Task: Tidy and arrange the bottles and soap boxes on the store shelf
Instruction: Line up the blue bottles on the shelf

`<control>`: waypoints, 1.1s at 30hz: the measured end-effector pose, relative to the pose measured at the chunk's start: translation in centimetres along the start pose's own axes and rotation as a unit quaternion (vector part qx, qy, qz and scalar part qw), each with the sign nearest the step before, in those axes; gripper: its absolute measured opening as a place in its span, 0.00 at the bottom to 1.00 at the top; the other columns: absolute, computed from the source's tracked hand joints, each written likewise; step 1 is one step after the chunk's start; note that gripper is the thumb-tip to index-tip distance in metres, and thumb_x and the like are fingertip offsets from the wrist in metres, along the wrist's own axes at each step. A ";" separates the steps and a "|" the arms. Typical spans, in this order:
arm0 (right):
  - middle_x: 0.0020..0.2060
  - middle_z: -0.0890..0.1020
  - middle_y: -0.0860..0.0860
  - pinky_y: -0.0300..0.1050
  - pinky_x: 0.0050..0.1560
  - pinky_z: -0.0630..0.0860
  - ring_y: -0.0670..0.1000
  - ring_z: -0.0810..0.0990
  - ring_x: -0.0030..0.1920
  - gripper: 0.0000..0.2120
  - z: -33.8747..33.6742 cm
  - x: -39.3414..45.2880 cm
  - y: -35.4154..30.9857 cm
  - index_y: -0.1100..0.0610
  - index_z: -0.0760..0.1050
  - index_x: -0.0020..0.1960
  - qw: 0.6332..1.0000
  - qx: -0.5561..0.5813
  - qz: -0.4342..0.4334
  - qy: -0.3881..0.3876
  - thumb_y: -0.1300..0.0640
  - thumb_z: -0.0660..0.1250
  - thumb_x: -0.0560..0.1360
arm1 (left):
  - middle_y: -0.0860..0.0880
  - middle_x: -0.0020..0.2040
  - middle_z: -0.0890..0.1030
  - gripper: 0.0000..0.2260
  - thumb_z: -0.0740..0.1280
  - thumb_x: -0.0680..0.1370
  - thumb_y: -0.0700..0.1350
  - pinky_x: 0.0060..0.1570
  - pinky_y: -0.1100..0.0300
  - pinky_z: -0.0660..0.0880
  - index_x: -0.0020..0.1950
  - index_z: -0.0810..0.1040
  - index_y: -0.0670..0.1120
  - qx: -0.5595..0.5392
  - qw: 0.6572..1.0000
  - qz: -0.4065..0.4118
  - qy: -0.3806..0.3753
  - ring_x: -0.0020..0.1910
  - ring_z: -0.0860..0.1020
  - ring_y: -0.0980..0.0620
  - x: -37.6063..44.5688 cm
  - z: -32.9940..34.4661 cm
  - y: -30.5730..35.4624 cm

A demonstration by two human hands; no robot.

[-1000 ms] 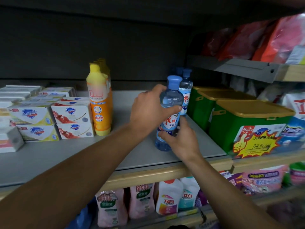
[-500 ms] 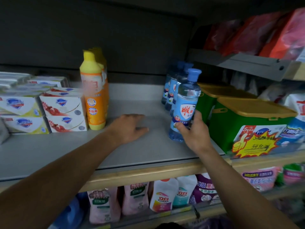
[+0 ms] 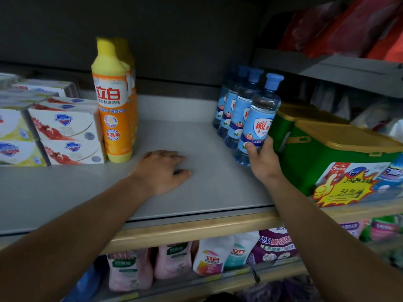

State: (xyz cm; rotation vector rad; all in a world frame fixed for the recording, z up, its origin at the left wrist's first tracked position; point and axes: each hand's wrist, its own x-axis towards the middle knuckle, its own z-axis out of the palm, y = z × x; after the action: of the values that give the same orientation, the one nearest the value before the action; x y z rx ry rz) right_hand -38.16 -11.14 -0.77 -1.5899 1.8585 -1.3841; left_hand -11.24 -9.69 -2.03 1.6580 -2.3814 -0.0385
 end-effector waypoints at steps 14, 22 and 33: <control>0.63 0.73 0.60 0.45 0.60 0.69 0.58 0.74 0.62 0.24 0.6 1.2 1.0 0.60 0.68 0.70 0.994 -0.103 0.010 0.022 0.48 0.65 0.79 | 0.52 0.75 0.68 0.36 0.51 0.69 0.68 0.73 0.55 0.60 0.73 0.69 0.54 -0.025 1.000 -0.008 0.006 0.74 0.65 0.50 -0.1 -0.2 0.2; 0.62 0.77 0.59 0.44 0.55 0.71 0.58 0.76 0.61 0.23 0.4 0.7 0.7 0.61 0.71 0.66 0.995 -0.096 0.026 0.016 0.47 0.66 0.78 | 0.52 0.74 0.68 0.27 0.59 0.77 0.64 0.73 0.56 0.59 0.73 0.68 0.54 -0.019 1.000 -0.007 0.015 0.74 0.64 0.51 -0.3 -0.2 0.2; 0.64 0.78 0.52 0.40 0.52 0.68 0.54 0.76 0.62 0.21 -1.6 -5.5 -1.2 0.54 0.71 0.68 0.991 -0.121 0.016 -0.058 0.46 0.66 0.77 | 0.50 0.75 0.68 0.24 0.60 0.80 0.58 0.72 0.63 0.58 0.74 0.69 0.49 -0.029 0.999 0.026 -0.014 0.74 0.65 0.52 -2.2 -1.8 0.2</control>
State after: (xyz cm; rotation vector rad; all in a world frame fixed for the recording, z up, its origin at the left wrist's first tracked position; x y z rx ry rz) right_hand -36.94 -5.39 -0.87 -1.7048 2.0334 -1.0602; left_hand -10.35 -7.32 -0.61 1.5780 -2.4200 -0.1224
